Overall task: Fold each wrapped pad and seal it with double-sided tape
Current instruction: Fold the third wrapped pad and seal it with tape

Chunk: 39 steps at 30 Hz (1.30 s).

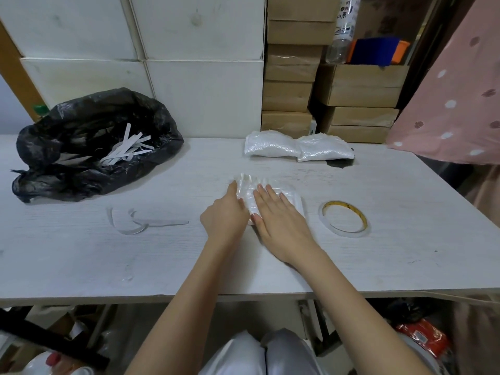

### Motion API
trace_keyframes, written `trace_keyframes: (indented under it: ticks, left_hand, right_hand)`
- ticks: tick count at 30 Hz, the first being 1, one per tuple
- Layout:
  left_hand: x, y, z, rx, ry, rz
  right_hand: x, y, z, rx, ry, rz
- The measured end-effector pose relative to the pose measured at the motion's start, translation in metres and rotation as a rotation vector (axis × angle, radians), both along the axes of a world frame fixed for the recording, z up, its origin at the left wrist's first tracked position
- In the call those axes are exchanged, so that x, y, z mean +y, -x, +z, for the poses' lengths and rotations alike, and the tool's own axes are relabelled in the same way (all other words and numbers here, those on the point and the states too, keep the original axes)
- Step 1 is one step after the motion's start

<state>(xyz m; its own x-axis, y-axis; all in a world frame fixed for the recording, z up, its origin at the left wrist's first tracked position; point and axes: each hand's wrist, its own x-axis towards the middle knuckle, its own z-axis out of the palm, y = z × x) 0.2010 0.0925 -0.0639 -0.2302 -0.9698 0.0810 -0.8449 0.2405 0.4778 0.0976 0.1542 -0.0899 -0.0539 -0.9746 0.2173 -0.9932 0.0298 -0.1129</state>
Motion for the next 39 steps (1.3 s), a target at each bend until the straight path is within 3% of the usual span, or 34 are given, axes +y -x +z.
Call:
trace_keyframes:
  ticks: [3,7,8,10,12,14,17,19,22,24,26,29,32,39]
  left_hand:
    - [-0.005,-0.005,0.005,-0.002,-0.076,-0.031]
    - [-0.025,-0.018,0.02,0.247,-0.34,-0.077]
    - [-0.027,-0.02,0.027,0.217,-0.324,-0.08]
    - [-0.021,-0.023,0.038,-0.084,-0.037,-0.096]
    - [-0.002,-0.023,0.041,-0.216,0.169,-0.278]
    - [0.017,-0.02,0.025,-0.228,0.097,-0.552]
    - [0.025,-0.019,-0.007,-0.137,-0.064,-0.606]
    - [0.026,-0.02,-0.018,-0.105,-0.049,-0.576]
    - [0.028,-0.019,-0.021,-0.145,-0.015,-0.566]
    - [0.03,-0.018,-0.021,-0.168,-0.007,-0.554]
    - [0.029,-0.017,-0.023,-0.181,0.016,-0.549]
    - [0.028,-0.016,-0.025,-0.208,0.047,-0.556]
    - [0.027,-0.017,-0.026,-0.223,0.052,-0.557]
    - [0.024,-0.019,-0.018,-0.168,-0.048,-0.599]
  right_hand:
    - [0.002,0.001,0.004,-0.065,-0.056,-0.006]
    - [0.004,0.002,0.01,-0.126,-0.144,0.011]
    - [0.005,0.002,0.011,-0.136,-0.149,0.017]
    - [0.004,0.003,0.012,-0.148,-0.147,0.021]
    - [0.002,0.004,0.01,-0.156,-0.146,0.023]
    - [0.001,0.006,0.01,-0.183,-0.164,0.028]
    - [0.003,0.009,0.011,-0.227,-0.219,0.052]
    - [0.005,0.013,0.016,-0.42,-0.254,0.078]
    - [0.015,0.024,0.033,-1.008,-0.28,0.045]
    - [0.024,0.03,0.045,-1.167,-0.205,0.031]
    - [0.03,0.026,0.054,-1.048,-0.227,0.075]
    - [0.03,0.014,0.047,-0.615,-0.309,0.167]
    - [0.032,0.011,0.026,-0.387,-0.306,0.117]
    - [0.029,0.016,0.021,-0.456,-0.3,0.122]
